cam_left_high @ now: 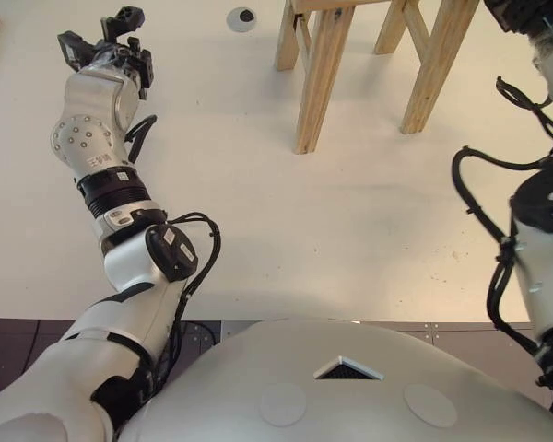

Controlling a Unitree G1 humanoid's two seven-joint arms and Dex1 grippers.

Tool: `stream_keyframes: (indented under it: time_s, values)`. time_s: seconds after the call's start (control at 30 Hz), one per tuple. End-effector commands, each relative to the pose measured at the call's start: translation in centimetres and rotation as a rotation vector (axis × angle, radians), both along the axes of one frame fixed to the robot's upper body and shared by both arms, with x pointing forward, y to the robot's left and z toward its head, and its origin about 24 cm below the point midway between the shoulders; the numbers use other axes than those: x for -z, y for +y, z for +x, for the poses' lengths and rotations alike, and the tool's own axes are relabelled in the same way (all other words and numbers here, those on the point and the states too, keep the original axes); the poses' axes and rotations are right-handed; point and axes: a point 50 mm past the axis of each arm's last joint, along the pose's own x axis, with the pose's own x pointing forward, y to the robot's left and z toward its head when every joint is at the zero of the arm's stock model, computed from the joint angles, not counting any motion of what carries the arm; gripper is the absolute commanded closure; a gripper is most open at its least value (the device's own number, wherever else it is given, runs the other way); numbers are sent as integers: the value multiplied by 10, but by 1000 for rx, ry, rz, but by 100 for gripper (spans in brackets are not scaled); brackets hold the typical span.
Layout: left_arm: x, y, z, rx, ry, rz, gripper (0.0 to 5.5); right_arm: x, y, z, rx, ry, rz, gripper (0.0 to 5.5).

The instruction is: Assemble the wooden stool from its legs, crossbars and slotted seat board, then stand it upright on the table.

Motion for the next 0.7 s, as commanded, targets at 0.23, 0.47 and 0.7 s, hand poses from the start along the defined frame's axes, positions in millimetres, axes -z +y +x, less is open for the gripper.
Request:
stream_keyframes:
  time_s: [0.23,0.47,0.7]
  values:
    - [2,-6,-3,-3,-25,15,163,9,21,-16,36,-5,-4,90]
    - [1,-7,-2,0,-42,24,163,-10,15,-22,154,-155,161,90]
    - [-14,-7,-7,36,-138,320,189,3,-13,-33,409,-139,-56,108]
